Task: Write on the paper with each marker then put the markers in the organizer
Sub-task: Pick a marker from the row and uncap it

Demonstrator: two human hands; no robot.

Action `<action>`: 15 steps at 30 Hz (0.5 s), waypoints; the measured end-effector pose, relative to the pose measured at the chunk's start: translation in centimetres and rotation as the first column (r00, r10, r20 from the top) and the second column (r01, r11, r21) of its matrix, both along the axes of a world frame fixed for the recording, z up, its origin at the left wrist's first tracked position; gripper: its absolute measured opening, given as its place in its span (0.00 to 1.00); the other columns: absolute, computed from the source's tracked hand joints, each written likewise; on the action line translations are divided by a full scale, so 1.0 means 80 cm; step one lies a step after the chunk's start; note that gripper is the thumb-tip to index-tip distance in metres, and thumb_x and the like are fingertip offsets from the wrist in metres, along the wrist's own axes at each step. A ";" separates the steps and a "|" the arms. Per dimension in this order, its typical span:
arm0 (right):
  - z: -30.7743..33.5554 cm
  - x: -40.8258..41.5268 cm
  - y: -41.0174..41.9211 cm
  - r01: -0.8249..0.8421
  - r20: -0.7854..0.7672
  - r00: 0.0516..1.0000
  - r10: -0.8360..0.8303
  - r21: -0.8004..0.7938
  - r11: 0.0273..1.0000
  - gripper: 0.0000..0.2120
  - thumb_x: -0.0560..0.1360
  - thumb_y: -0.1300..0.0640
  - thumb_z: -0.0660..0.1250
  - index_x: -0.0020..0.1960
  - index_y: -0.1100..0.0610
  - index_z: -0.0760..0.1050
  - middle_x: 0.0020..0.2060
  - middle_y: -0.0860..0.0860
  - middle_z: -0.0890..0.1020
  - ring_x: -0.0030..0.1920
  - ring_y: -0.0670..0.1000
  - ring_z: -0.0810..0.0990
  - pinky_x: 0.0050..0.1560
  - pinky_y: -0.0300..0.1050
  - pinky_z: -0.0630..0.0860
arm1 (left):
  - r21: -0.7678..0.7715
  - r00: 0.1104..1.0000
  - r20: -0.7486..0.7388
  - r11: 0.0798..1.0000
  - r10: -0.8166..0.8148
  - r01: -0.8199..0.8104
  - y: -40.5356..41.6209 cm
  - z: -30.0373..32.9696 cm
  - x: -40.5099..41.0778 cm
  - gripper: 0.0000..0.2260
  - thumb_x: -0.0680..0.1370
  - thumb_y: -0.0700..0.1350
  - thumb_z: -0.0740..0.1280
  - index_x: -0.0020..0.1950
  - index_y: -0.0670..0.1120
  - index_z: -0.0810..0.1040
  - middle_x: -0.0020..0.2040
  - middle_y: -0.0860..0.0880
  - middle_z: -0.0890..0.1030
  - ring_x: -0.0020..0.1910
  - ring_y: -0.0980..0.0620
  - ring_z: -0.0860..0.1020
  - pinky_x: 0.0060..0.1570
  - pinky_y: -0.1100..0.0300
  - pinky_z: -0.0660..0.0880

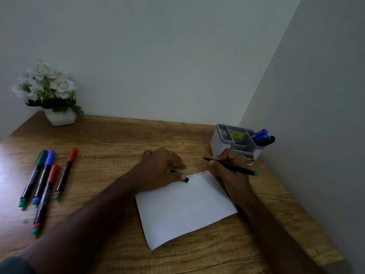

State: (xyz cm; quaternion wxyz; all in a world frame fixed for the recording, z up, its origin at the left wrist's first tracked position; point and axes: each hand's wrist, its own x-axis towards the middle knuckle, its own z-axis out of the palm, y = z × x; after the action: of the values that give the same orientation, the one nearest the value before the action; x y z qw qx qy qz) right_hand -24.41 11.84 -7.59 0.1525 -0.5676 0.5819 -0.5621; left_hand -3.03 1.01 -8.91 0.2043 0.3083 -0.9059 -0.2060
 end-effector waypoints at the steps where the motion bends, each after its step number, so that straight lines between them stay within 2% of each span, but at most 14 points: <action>1: -0.001 0.000 0.002 -0.038 -0.008 0.999 0.038 -0.001 0.999 0.07 0.72 0.60 0.70 0.41 0.65 0.78 0.36 0.57 0.79 0.39 0.54 0.78 0.39 0.42 0.75 | -0.016 1.000 0.025 1.000 -0.008 0.008 -0.002 0.000 0.002 0.24 0.67 0.70 0.60 0.56 0.61 0.81 0.57 0.66 0.78 0.62 0.63 0.71 0.62 0.44 0.66; 2: -0.001 0.001 0.004 -0.075 -0.004 0.997 0.075 0.003 0.997 0.07 0.71 0.60 0.69 0.41 0.65 0.78 0.36 0.54 0.80 0.39 0.51 0.79 0.39 0.39 0.74 | -0.026 0.999 0.041 0.999 -0.017 0.018 -0.004 0.002 0.003 0.20 0.68 0.68 0.62 0.54 0.61 0.82 0.54 0.67 0.77 0.60 0.63 0.69 0.59 0.47 0.64; 5: 0.002 0.008 0.008 -0.167 0.041 0.985 0.166 0.004 0.986 0.03 0.67 0.67 0.65 0.39 0.66 0.77 0.34 0.45 0.81 0.38 0.41 0.80 0.39 0.32 0.73 | -0.042 0.999 0.035 0.999 -0.027 0.029 -0.004 0.004 0.003 0.07 0.73 0.57 0.70 0.49 0.61 0.83 0.48 0.70 0.73 0.60 0.61 0.68 0.53 0.51 0.58; 7: 0.003 0.007 0.006 -0.194 0.082 0.978 0.194 -0.009 0.981 0.03 0.66 0.69 0.65 0.39 0.69 0.75 0.34 0.47 0.81 0.37 0.42 0.80 0.38 0.34 0.74 | -0.006 0.998 -0.069 1.000 0.001 -0.002 -0.002 0.004 0.003 0.06 0.71 0.58 0.70 0.46 0.61 0.82 0.46 0.70 0.75 0.59 0.60 0.70 0.57 0.47 0.62; 10: 0.002 0.003 0.007 -0.250 0.197 0.947 0.254 -0.045 0.967 0.06 0.69 0.69 0.64 0.38 0.73 0.72 0.33 0.64 0.81 0.36 0.48 0.82 0.38 0.37 0.76 | 0.105 0.961 -0.272 0.994 0.039 -0.010 0.003 0.007 0.004 0.10 0.69 0.61 0.67 0.48 0.63 0.80 0.47 0.66 0.80 0.53 0.63 0.74 0.57 0.40 0.68; 11: 0.001 0.003 0.007 -0.264 0.225 0.937 0.268 -0.051 0.963 0.07 0.70 0.68 0.64 0.38 0.73 0.71 0.33 0.66 0.81 0.36 0.51 0.82 0.38 0.38 0.76 | 0.123 0.952 -0.305 0.992 0.030 0.008 0.004 0.008 0.004 0.10 0.70 0.61 0.67 0.49 0.63 0.80 0.47 0.65 0.80 0.52 0.63 0.74 0.55 0.40 0.69; 15: 0.000 0.005 0.006 -0.307 0.258 0.914 0.313 -0.068 0.949 0.04 0.70 0.68 0.65 0.36 0.66 0.73 0.32 0.65 0.80 0.33 0.49 0.80 0.36 0.37 0.75 | 0.145 0.937 -0.349 0.987 -0.009 0.063 0.010 0.013 0.002 0.07 0.73 0.55 0.68 0.47 0.57 0.83 0.46 0.63 0.82 0.51 0.62 0.75 0.54 0.42 0.70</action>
State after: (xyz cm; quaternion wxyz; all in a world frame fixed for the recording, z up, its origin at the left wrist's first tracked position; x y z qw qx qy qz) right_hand -24.00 12.30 -7.57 0.3089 -0.5741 0.4515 -0.6092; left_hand -2.88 1.81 -7.84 0.3327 0.2654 -0.8425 -0.3303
